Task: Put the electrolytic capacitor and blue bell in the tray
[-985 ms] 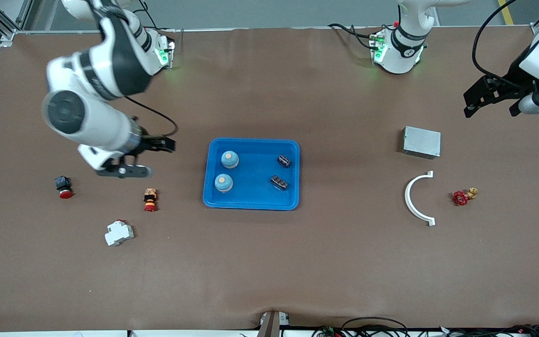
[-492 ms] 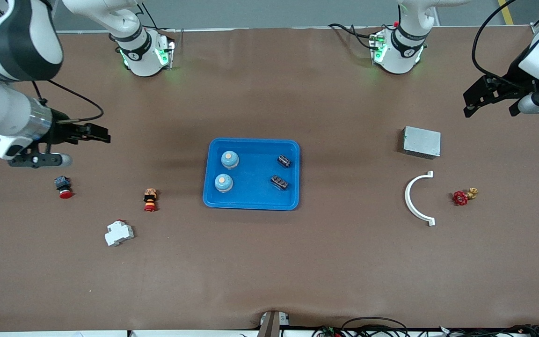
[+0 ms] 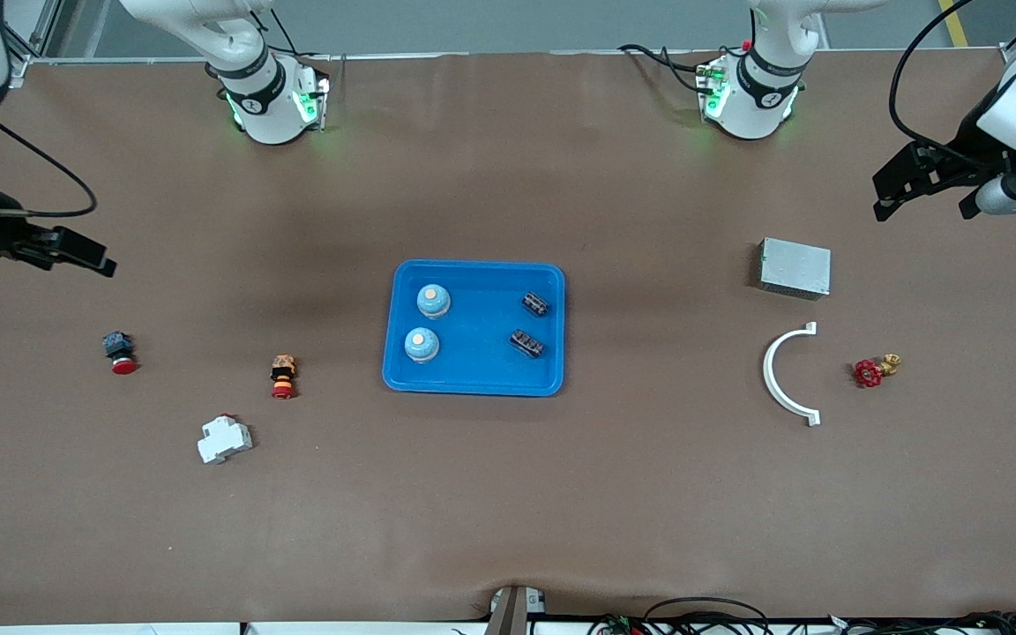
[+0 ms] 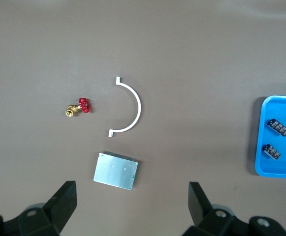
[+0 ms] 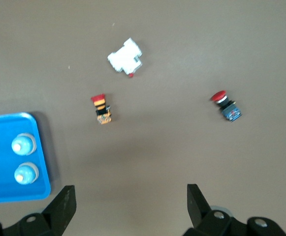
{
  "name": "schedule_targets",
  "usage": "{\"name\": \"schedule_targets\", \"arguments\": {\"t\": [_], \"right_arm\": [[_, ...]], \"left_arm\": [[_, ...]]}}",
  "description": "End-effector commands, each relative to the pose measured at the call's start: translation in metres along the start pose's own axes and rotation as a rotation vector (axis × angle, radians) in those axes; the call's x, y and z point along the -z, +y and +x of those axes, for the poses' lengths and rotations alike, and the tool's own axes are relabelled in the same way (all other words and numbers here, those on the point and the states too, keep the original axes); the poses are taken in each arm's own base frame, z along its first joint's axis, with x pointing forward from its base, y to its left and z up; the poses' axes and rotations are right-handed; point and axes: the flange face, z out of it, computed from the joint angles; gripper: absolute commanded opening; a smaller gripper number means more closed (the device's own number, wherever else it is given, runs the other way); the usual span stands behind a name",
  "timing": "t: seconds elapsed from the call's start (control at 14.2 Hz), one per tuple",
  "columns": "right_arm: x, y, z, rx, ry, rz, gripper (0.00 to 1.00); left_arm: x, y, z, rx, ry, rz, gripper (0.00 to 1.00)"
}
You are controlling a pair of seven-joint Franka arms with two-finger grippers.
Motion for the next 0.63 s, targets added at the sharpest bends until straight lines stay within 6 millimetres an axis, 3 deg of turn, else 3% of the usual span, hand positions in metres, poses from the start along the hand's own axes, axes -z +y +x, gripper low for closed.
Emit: {"name": "schedule_targets", "arguments": {"t": [0.0, 0.14, 0.35, 0.56], "right_arm": [[0.001, -0.008, -0.003, 0.023, 0.039, -0.035, 1.00], [0.015, -0.015, -0.005, 0.047, 0.061, -0.049, 1.00], [0.041, -0.029, -0.023, 0.079, 0.092, -0.046, 1.00], [0.051, -0.024, -0.037, 0.076, 0.118, -0.038, 1.00]], "left_arm": [[0.004, -0.001, -0.001, -0.021, -0.003, -0.011, 1.00], [0.004, -0.001, -0.001, -0.023, -0.004, -0.009, 1.00], [0.004, -0.001, -0.001, -0.025, -0.004, -0.009, 1.00], [0.004, -0.002, -0.002, -0.020, -0.003, -0.015, 1.00]]}}
